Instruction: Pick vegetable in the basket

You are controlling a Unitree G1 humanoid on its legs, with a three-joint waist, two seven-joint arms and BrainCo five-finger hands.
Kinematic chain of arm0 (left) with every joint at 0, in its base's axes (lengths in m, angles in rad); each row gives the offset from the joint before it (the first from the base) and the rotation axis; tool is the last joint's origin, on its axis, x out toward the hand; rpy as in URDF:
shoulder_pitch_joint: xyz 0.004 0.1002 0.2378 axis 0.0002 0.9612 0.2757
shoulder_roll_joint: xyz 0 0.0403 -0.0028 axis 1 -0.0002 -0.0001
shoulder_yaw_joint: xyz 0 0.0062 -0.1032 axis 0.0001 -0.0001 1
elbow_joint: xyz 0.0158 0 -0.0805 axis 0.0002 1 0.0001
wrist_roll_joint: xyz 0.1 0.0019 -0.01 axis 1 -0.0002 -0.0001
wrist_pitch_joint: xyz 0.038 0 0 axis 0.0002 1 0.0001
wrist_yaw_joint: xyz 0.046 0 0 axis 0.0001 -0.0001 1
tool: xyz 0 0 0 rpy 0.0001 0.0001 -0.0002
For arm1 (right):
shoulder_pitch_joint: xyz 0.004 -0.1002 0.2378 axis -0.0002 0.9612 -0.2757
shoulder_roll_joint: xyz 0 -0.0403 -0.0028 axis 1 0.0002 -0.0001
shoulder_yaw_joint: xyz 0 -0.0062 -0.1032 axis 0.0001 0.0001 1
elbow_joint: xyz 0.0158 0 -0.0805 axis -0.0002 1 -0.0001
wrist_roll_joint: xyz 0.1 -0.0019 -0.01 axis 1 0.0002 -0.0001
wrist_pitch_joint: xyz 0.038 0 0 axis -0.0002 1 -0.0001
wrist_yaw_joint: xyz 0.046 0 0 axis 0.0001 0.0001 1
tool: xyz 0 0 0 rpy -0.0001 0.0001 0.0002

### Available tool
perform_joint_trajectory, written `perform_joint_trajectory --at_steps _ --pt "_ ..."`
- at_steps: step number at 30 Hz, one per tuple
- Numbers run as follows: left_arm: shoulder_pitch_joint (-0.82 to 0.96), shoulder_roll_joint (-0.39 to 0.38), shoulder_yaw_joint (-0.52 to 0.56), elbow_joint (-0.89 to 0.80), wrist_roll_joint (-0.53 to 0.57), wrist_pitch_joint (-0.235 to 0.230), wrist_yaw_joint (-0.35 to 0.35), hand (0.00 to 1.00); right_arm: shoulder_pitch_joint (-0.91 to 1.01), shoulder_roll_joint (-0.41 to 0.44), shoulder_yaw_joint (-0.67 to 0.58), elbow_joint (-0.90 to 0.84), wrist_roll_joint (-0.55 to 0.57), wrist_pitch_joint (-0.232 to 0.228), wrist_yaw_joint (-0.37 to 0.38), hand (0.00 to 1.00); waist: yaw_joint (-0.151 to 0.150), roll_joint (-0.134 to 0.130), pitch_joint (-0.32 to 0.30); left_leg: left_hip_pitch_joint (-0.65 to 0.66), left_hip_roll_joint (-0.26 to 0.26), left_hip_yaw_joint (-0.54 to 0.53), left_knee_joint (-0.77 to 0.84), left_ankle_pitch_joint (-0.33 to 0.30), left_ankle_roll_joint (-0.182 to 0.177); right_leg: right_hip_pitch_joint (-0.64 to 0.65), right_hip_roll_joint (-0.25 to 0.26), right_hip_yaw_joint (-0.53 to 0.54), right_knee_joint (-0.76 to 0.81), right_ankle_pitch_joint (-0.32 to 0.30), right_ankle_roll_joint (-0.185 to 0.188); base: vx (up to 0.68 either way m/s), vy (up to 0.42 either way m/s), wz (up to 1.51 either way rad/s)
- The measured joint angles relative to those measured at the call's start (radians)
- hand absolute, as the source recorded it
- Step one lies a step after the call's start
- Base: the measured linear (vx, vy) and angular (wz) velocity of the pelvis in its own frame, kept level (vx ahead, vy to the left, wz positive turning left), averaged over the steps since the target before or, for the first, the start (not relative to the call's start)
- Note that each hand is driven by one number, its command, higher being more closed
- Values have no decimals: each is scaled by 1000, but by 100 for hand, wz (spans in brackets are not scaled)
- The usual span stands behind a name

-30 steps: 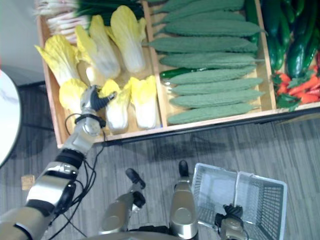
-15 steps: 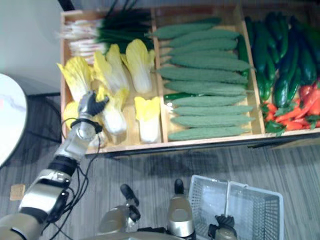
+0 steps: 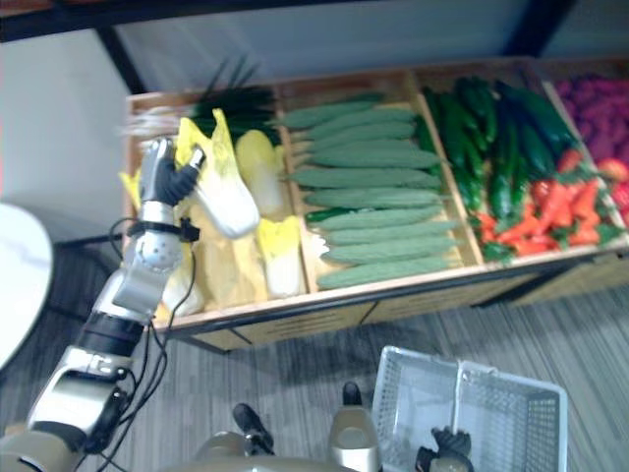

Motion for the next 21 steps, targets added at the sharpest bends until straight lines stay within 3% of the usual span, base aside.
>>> perform_joint_trajectory --at_steps 1,2,3,4,6,7,9,10,11,12,13,14,15,16,17,18,19,20,21 --pt "82 -32 15 -44 0 -10 -2 100 -6 -5 38 -90 1 -4 -1 100 2 16 -11 17 55 77 83 -45 -23 -21 6 -99 35 22 25 137 -110 -191" --pt "114 -53 15 -55 1 -19 -7 100 -10 -7 52 -127 0 -9 -2 100 -2 23 -15 37 67 112 100 -59 -32 -31 16 -114 41 18 30 107 -166 -200" --pt "173 -96 5 -69 3 -40 -13 100 -9 -4 78 -195 -2 -15 -2 100 -8 21 -28 62 83 177 127 -91 -60 -45 25 -120 44 -27 85 66 -184 -168" --pt "225 -157 -18 -63 5 -50 -27 100 -6 -4 95 -249 -3 -18 1 100 -18 39 -33 82 116 229 177 -133 -88 -62 58 -84 42 -53 121 70 -189 -156" --pt "281 -218 -69 -34 5 -66 -40 100 10 1 113 -314 -4 -20 2 100 -30 73 -52 90 161 272 230 -157 -107 -90 105 -46 32 -75 117 82 -121 -123" --pt "314 -271 -103 26 2 -79 -75 100 25 1 148 -363 -5 -21 3 100 -29 90 -57 104 212 265 331 -155 -84 -116 154 26 40 -93 97 132 -91 -164" --pt "348 -306 -108 111 -5 -78 -92 100 27 3 214 -401 -5 -20 7 100 -16 86 -55 94 277 114 485 -109 -5 -128 212 110 49 -97 85 146 -113 -184" --pt "377 -324 -112 174 -11 -74 -103 100 36 6 268 -438 -5 -20 16 100 -11 90 -54 56 293 -80 591 -43 77 -128 260 192 49 -104 73 141 -107 -211" --pt "401 -329 -129 216 -18 -70 -107 100 37 8 314 -455 -7 -21 28 100 -5 92 -52 25 282 -239 667 29 98 -128 297 268 45 -114 60 273 -49 -272" --pt "419 -336 -153 269 -40 -63 -116 100 30 5 382 -471 -7 -21 40 100 4 103 -46 -36 232 -437 788 -21 63 -128 351 363 41 -123 41 260 14 -243" --pt "423 -337 -176 294 -46 -60 -122 100 31 1 410 -484 -7 -21 48 100 11 116 -46 -71 189 -527 840 -63 48 -127 377 403 39 -126 26 316 77 -286" --pt "424 -339 -243 328 -47 -57 -145 100 31 2 468 -518 -6 -21 62 100 25 130 -31 -140 85 -658 905 -136 44 -113 435 500 34 -123 9 191 95 -219" --pt "419 -344 -269 343 -47 -57 -148 100 30 4 490 -529 -6 -20 67 100 26 130 -20 -171 56 -691 920 -169 49 -100 452 529 26 -121 4 212 154 -219" --pt "392 -343 -317 379 -47 -58 -167 100 30 15 523 -548 -5 -21 79 100 26 129 4 -239 11 -733 941 -239 58 -58 465 571 9 -116 -4 172 163 -146" --pt "367 -347 -359 409 -46 -59 -184 100 28 23 554 -558 -3 -21 91 100 30 96 26 -301 -36 -757 906 -295 60 -25 466 620 1 -115 -6 172 151 -130" --pt "356 -347 -383 418 -44 -59 -189 100 26 22 571 -568 -1 -21 97 100 35 83 34 -331 -59 -778 858 -313 58 -11 466 649 -5 -115 -6 204 160 -130" --pt "337 -348 -424 428 -43 -62 -201 100 25 16 602 -592 7 -24 105 100 48 66 39 -365 -104 -826 701 -322 44 4 464 694 -14 -115 -5 162 138 -109" --pt "328 -349 -441 430 -41 -64 -208 100 25 10 615 -602 9 -28 113 100 50 63 40 -368 -124 -855 591 -315 31 1 464 705 -17 -115 -3 135 153 -139" --pt "308 -362 -470 432 -37 -65 -212 100 36 -7 639 -632 13 -32 124 100 49 84 30 -367 -116 -900 393 -275 10 2 486 720 -16 -128 21 105 158 -128"
